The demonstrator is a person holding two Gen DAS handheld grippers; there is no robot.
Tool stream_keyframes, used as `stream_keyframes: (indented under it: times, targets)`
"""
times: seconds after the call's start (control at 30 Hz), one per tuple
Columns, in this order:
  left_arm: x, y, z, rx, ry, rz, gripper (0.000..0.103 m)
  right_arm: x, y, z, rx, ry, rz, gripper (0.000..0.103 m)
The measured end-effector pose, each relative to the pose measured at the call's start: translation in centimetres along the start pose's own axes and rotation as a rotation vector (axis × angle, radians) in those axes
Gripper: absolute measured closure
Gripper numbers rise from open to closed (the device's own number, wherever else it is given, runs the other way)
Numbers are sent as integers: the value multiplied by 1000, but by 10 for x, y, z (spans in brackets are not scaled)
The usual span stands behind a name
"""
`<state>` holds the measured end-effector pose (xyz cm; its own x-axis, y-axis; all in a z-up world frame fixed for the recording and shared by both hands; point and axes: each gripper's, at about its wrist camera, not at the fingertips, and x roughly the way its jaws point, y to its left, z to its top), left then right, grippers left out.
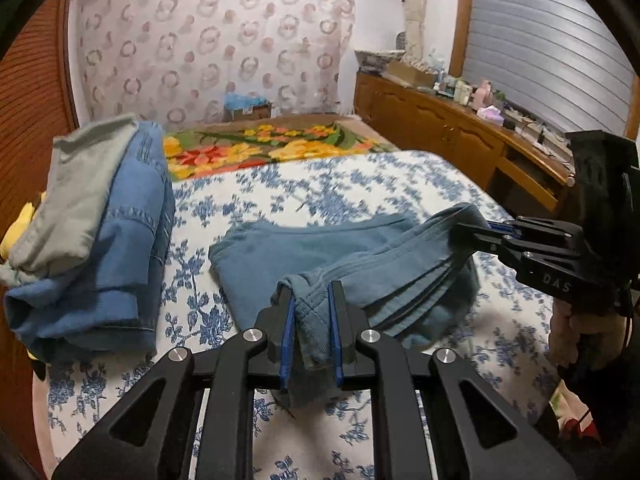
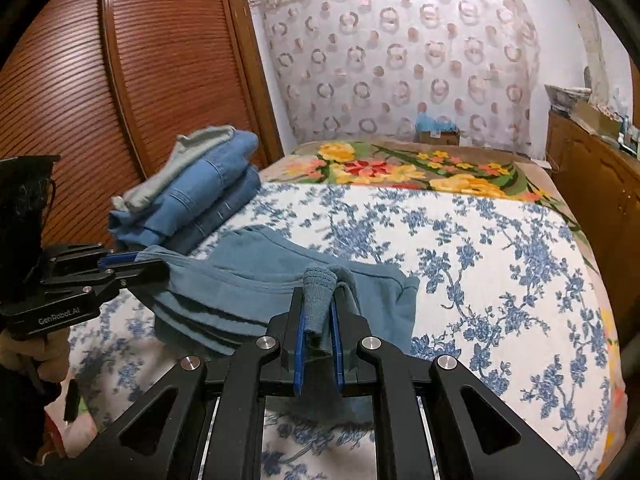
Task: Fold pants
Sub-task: 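Lower the held hem over the shorts toward the waistband with both tools, then open both tools and release the folded shorts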
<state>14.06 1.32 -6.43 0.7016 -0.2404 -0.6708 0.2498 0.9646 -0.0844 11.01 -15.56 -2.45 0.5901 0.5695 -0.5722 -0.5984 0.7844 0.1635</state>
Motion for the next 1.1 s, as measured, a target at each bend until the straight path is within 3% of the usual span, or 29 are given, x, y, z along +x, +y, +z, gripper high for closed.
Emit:
stream_keyframes:
  times: [0.1,0.23,0.43,0.57,0.77,1.1]
  targets:
    - [10,2,-5,-5,32,8,79,15,-3,-1,2,24,-12,93]
    - [9,7,-11,-33,28,15,52,24,-9,0,4,43,-32,83]
    - [2,8,-24,-49,40,3,52,12,-17,-2,22,27,-42,67]
    - [-1,5,-39,-32,54,-3,52,-4,-21,-11,12,27,-53,67]
    - [14,11,-52,-44,103,4,52,-7,-29,-36,3,104,-63,67]
    - [21,11,-51,-40,118,-13,60,9,-35,-30,41,160,0,67]
